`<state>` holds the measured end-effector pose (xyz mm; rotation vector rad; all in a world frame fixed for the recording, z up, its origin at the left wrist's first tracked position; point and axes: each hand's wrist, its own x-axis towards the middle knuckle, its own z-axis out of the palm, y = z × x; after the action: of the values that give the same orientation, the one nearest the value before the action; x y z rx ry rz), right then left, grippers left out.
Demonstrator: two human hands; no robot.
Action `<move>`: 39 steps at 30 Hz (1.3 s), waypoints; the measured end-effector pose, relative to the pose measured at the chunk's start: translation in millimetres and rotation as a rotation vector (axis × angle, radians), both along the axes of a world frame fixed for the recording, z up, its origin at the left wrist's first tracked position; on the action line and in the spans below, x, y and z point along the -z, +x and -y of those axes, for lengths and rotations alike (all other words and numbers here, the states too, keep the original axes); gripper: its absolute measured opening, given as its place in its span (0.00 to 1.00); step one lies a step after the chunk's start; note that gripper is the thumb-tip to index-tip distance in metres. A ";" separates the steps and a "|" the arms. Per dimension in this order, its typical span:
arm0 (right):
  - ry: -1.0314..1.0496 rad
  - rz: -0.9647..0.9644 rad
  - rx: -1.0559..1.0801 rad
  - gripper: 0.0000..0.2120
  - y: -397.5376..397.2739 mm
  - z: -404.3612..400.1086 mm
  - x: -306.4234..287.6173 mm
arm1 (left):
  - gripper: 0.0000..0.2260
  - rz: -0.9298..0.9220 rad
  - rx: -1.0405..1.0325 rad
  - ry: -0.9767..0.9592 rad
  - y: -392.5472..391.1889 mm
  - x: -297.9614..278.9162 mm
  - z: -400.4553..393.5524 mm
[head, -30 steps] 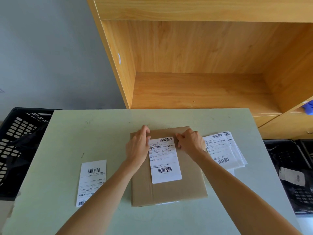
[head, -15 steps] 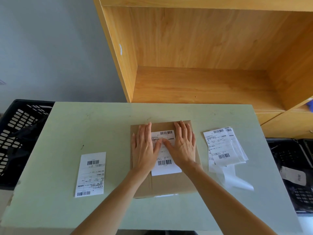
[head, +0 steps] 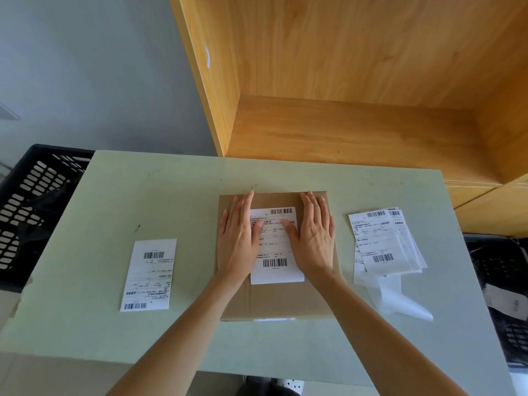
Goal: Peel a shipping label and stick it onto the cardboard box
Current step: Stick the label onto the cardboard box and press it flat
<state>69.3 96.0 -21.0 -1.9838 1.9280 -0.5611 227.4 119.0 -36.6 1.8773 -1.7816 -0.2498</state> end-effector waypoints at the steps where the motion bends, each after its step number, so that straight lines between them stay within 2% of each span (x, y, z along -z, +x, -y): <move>1: -0.002 0.011 -0.006 0.31 -0.8 0.0 0.3 | 0.25 -0.019 0.000 -0.008 0.4 0.9 0.0; 10: -0.031 0.090 -0.023 0.24 -5.4 -0.8 0.5 | 0.27 -0.099 -0.026 -0.050 0.7 3.0 -1.2; 14: -0.025 0.066 0.042 0.29 3.4 2.3 -1.2 | 0.22 -0.104 -0.065 -0.055 -2.4 -1.0 5.4; 18: 0.013 0.017 0.072 0.37 13.5 14.7 0.2 | 0.25 -0.077 -0.072 -0.076 -6.9 -6.7 11.9; 22: 0.033 0.003 0.126 0.40 23.0 32.0 0.6 | 0.28 -0.004 -0.156 -0.060 -12.7 -12.7 27.1; 33: -0.058 -0.028 0.125 0.23 17.1 37.1 8.0 | 0.23 0.036 -0.198 -0.053 -13.9 -4.8 35.6; 39: -0.065 0.160 0.032 0.22 4.2 34.4 6.0 | 0.22 -0.036 -0.121 -0.076 -6.7 -4.2 29.4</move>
<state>73.5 61.6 -27.1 -1.8863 1.8696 -0.7756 220.6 89.5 -32.4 1.9065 -1.6249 -0.1681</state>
